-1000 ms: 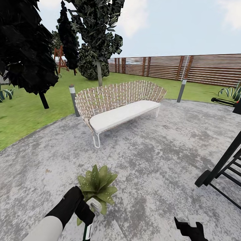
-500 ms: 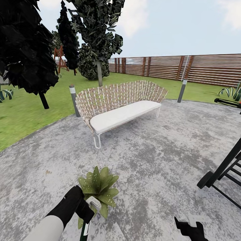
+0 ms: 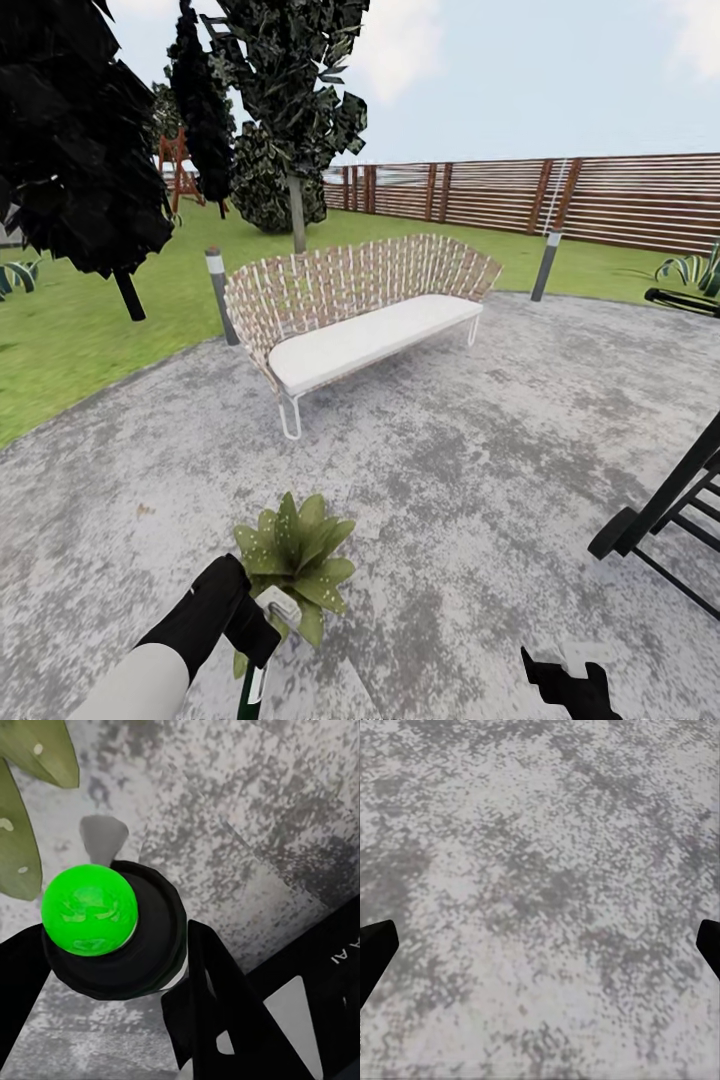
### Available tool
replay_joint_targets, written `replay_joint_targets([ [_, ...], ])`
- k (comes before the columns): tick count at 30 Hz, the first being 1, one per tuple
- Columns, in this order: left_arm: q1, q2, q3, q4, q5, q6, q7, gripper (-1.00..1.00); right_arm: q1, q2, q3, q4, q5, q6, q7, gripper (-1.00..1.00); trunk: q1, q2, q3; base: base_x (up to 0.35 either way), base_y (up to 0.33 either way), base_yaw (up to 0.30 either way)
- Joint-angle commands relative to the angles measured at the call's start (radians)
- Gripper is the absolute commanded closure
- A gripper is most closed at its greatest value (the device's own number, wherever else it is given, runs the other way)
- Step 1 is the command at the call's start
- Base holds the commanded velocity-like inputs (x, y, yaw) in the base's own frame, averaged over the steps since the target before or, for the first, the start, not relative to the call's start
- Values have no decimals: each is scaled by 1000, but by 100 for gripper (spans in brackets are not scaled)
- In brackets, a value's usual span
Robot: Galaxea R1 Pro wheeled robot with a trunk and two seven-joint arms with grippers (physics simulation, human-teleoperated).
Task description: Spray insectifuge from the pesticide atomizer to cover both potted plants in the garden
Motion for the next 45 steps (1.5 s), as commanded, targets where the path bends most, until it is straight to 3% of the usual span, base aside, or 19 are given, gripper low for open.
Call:
replay_joint_targets([
  [1,0,-1,-1,-2,-8,5,-8,100,-1,1,-8,0,6,-5,8,-100,0,0,-2,0,0,0],
  [7,3,7,-6,7,-11,7,-7,100,-1,1,-8,-1,6,-5,8,-100,0,0,-3,0,0,0],
  [10,5,33,-6,12,-24,8,-7,100,-1,0,-8,0,6,-5,8,-100,0,0,-3,0,0,0],
  [19,5,39,-7,12,-37,11,-9,100,-1,1,-8,0,6,-4,7,-100,0,0,-3,0,0,0],
  [24,11,93,-6,12,-77,12,-13,100,-1,1,-8,0,7,-4,8,-100,0,0,-3,0,0,0],
  [25,12,95,-6,12,-79,11,-13,100,-1,1,-8,0,7,-4,8,-100,0,0,-3,0,0,0],
  [29,12,83,-1,12,-79,10,-14,100,-1,1,-8,0,6,-4,8,-100,0,0,-3,0,0,0],
  [36,10,20,0,6,-79,10,-13,100,-1,1,-8,0,6,-4,8,-100,0,0,-3,0,0,0],
  [40,11,12,0,12,-77,7,-13,100,-1,1,-8,0,6,-4,8,-100,0,0,-3,0,0,0],
  [45,28,25,0,71,-81,-5,-16,100,-1,1,-8,0,7,-4,7,-100,0,0,-3,0,0,0],
])
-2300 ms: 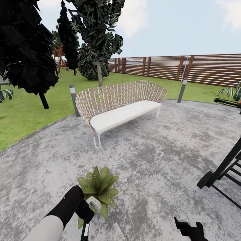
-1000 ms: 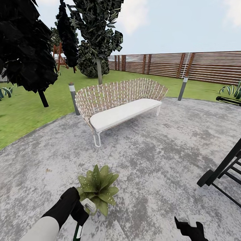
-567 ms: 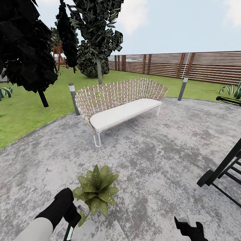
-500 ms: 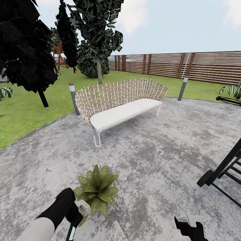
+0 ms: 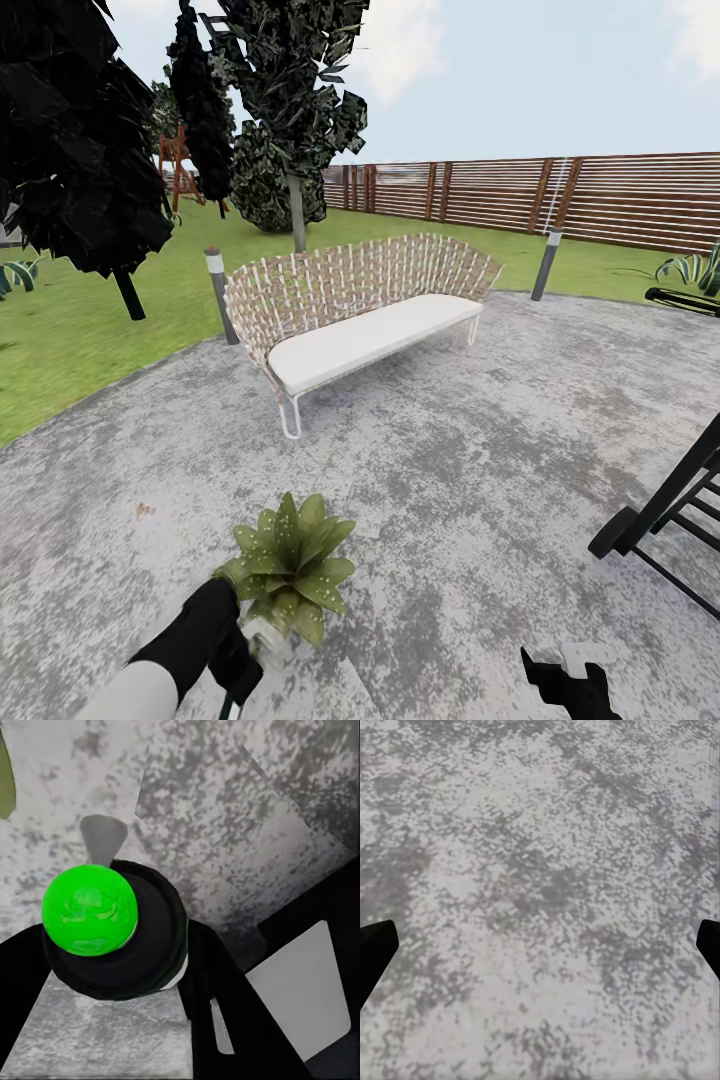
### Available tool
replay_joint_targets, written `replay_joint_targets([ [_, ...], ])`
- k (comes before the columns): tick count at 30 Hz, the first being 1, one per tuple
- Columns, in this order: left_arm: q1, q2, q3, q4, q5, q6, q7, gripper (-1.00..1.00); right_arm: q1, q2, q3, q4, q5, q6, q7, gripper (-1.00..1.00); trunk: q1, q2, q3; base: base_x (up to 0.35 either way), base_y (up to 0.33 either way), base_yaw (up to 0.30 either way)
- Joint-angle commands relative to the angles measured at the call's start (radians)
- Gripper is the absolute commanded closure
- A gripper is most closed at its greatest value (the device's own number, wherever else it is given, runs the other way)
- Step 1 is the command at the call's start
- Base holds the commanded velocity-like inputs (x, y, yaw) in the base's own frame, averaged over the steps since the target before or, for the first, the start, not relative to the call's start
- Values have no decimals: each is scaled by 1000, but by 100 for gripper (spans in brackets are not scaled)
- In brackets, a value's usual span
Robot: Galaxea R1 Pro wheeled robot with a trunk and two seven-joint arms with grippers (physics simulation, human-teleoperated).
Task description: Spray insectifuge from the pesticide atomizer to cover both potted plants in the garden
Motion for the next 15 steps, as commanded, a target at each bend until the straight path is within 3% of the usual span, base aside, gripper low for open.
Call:
replay_joint_targets([
  [1,2,0,-1,5,-6,4,-7,100,-1,1,-9,0,6,-5,8,-100,0,0,-1,0,0,0],
  [11,-2,-48,-3,-5,0,8,-1,100,-1,1,-9,0,7,-5,8,-100,0,0,-1,0,0,0],
  [15,-14,-51,-4,-28,7,8,-50,100,-1,1,-9,1,7,-5,8,-100,0,0,-1,0,0,0],
])
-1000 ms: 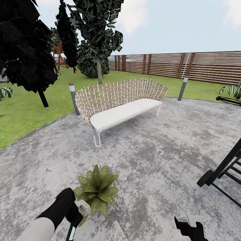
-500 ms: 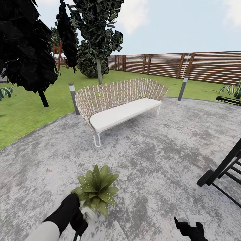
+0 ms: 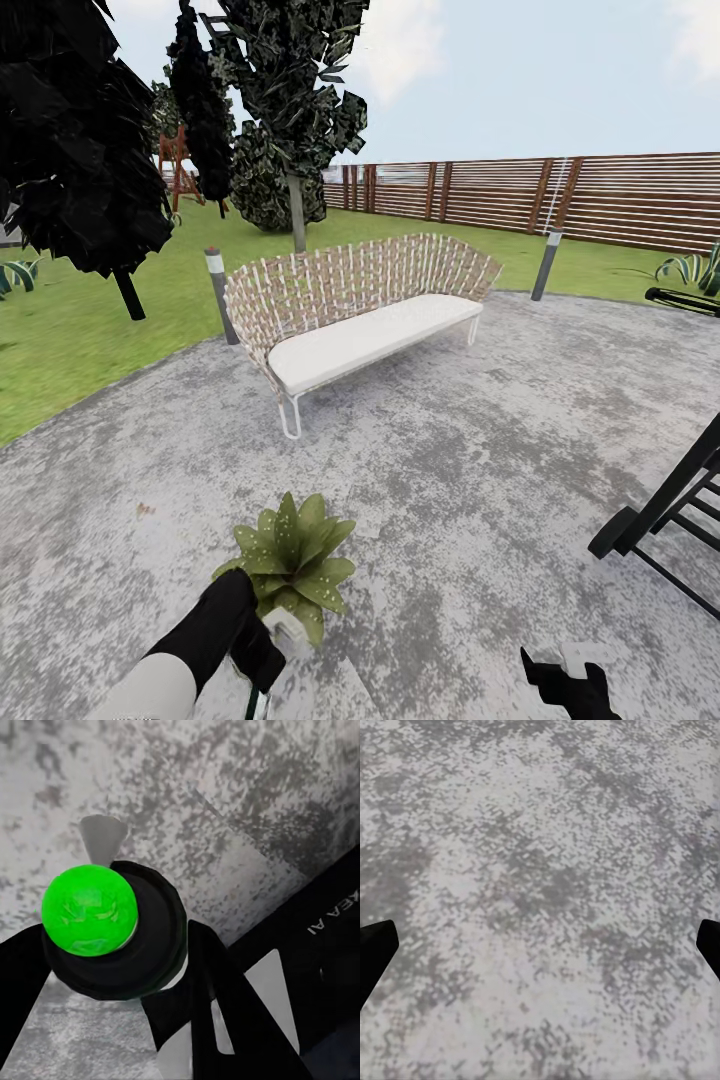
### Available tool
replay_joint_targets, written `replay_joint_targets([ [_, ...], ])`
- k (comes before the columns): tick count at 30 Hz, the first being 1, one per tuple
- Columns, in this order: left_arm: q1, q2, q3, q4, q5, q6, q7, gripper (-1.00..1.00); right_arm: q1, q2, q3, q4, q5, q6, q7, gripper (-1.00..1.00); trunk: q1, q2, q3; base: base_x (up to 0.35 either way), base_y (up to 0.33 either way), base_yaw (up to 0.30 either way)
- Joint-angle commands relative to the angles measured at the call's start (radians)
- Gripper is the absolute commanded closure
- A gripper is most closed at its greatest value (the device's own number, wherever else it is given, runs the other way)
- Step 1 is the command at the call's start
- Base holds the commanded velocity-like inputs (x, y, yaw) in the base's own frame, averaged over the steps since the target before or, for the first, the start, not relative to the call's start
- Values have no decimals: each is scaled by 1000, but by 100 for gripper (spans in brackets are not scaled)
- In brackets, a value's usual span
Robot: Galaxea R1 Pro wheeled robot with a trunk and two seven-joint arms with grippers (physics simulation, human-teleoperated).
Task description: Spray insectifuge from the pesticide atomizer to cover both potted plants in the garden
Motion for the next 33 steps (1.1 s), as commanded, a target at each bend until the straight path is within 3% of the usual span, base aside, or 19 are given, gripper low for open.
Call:
replay_joint_targets([
  [1,-2,0,-2,-20,-11,4,-37,100,-1,1,-9,0,6,-5,8,-100,0,0,-1,0,0,0],
  [3,-22,6,-21,-106,-20,2,-184,100,-1,0,-9,0,7,-5,7,-100,0,0,-1,0,0,0],
  [5,-66,8,-78,-148,-28,3,-313,100,-1,1,-9,0,7,-5,7,-100,0,0,-1,0,0,0],
  [9,-188,7,-167,-162,-36,13,-552,100,-1,1,-8,0,7,-5,7,-100,0,0,-1,0,0,0],
  [10,-219,8,-181,-159,-44,14,-581,100,-1,1,-7,0,7,-5,7,-100,0,0,-1,0,0,0],
  [12,-298,6,-222,-149,-89,17,-581,100,-1,1,-7,0,7,-5,8,-100,0,0,-1,0,0,0],
  [15,-355,0,-237,-146,-139,18,-581,100,-1,1,-7,0,7,-5,8,-100,0,0,-1,0,0,0],
  [22,-511,-39,-254,-92,-160,10,-581,100,-1,1,-6,0,7,-5,8,-100,0,0,-1,0,0,0],
  [24,-535,-41,-294,-87,-160,4,-581,100,-1,1,-6,1,7,-4,8,-100,0,0,-1,0,0,0],
  [26,-550,-44,-363,-86,-156,2,-581,100,-1,1,-6,2,7,-4,8,-100,0,0,-1,0,0,0],
  [28,-556,-50,-397,-86,-156,-2,-581,100,-1,1,-7,11,7,-5,8,-100,0,0,-1,0,0,0],
  [31,-557,-54,-481,-86,-160,-99,-581,100,-1,1,-7,16,6,-5,8,-100,0,0,-1,0,0,0],
  [33,-556,-52,-579,-85,-159,-176,-581,100,-2,1,-7,17,7,-5,8,-100,0,0,-1,0,0,0],
])
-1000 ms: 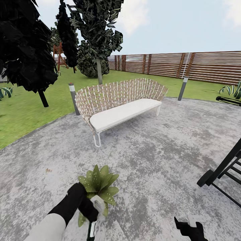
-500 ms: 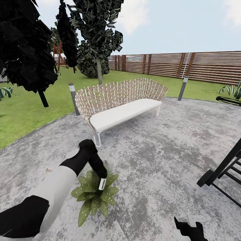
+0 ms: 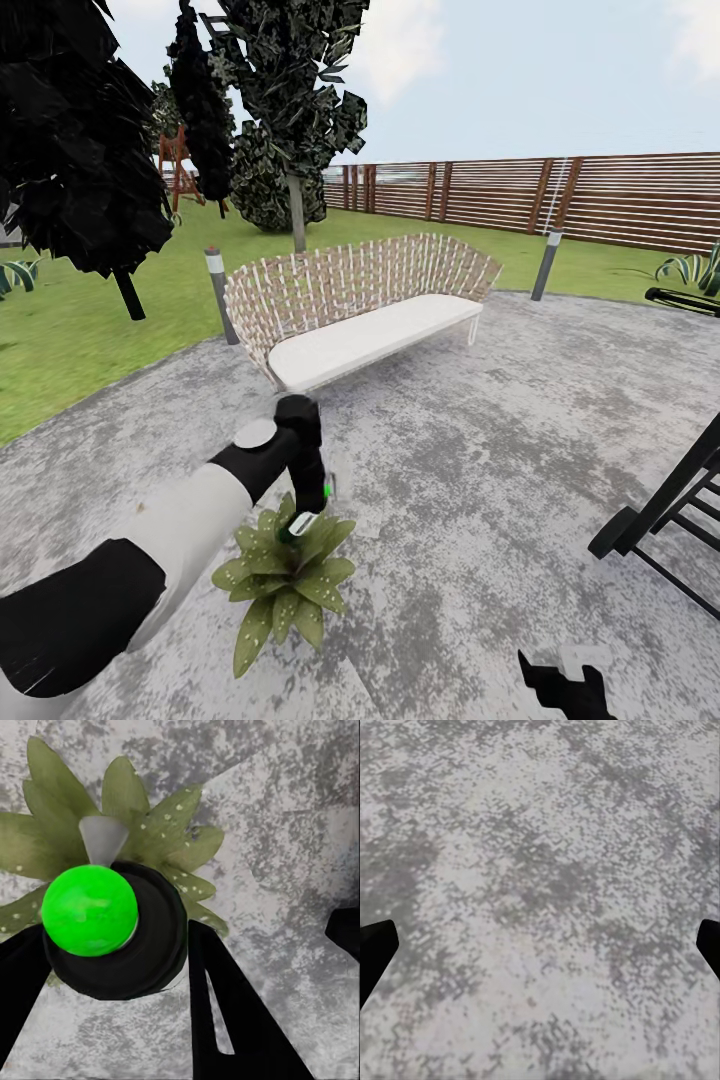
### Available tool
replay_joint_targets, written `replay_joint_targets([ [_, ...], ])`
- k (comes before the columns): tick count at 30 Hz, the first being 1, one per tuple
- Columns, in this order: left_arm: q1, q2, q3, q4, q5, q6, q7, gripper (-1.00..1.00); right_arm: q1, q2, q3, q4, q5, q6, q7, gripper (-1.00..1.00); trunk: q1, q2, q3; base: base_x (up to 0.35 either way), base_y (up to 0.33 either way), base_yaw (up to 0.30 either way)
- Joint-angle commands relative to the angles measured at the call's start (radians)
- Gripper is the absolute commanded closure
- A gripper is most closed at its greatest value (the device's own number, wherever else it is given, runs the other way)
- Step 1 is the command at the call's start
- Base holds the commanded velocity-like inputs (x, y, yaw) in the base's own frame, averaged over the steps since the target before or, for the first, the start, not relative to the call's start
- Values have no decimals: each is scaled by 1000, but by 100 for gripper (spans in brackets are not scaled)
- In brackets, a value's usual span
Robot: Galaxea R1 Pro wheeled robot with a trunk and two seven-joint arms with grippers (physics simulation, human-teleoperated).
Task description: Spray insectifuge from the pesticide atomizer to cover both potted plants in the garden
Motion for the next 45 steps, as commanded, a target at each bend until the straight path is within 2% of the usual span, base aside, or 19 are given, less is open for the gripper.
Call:
replay_joint_targets([
  [1,-1,1,-25,-1,-6,-7,-7,100,-1,1,-9,0,6,-5,8,-100,0,0,-1,0,0,0],
  [3,1,5,-43,-2,-7,-26,-7,100,-1,0,-9,1,6,-5,7,-100,0,0,-1,0,0,0],
  [6,4,13,-44,-2,-2,-37,-7,100,-1,-2,-10,1,6,-5,7,-100,0,0,-1,0,0,0],
  [8,5,25,-43,-2,0,-44,-7,100,-1,-2,-10,2,6,-5,7,-100,0,0,-1,0,0,0],
  [9,5,38,-40,-2,5,-77,-7,100,-1,-2,-9,2,6,-4,7,-100,0,0,-1,0,0,0],
  [11,5,47,-10,-2,13,-140,-7,100,-1,-2,-9,2,6,-4,7,-100,0,0,-1,0,0,0],
  [14,8,47,72,-2,7,-191,-7,100,-1,-1,-9,2,6,-4,7,-100,0,0,-1,0,0,0],
  [19,10,47,96,-2,4,-201,-7,100,-1,-1,-9,2,6,-5,7,-100,0,0,-1,0,17,-1],
  [26,10,45,88,-2,7,-208,-7,100,-1,-1,-9,3,6,-4,8,-100,0,0,-1,0,264,-232],
  [30,10,38,86,-2,4,-262,-7,100,-1,-1,-9,3,6,-4,7,-100,0,0,-1,0,295,-230],
  [33,9,38,84,-2,2,-272,-7,100,-1,-1,-9,3,6,-5,7,-100,0,0,-1,0,104,-41],
  [35,8,38,78,-2,-5,-273,-7,100,-1,-1,-9,3,6,-5,6,-100,0,0,-1,0,19,-8],
  [38,8,40,47,-2,-38,-274,-7,100,-1,-1,-9,3,6,-5,7,-100,0,0,-1,0,5,-3],
  [40,9,41,40,-1,-52,-274,-7,100,-1,-1,-9,3,6,-5,8,-100,0,0,-1,0,1,-103],
  [45,10,42,37,-2,-59,-274,-7,100,-1,-1,-9,3,6,-5,8,-100,0,0,-1,0,0,-268],
])
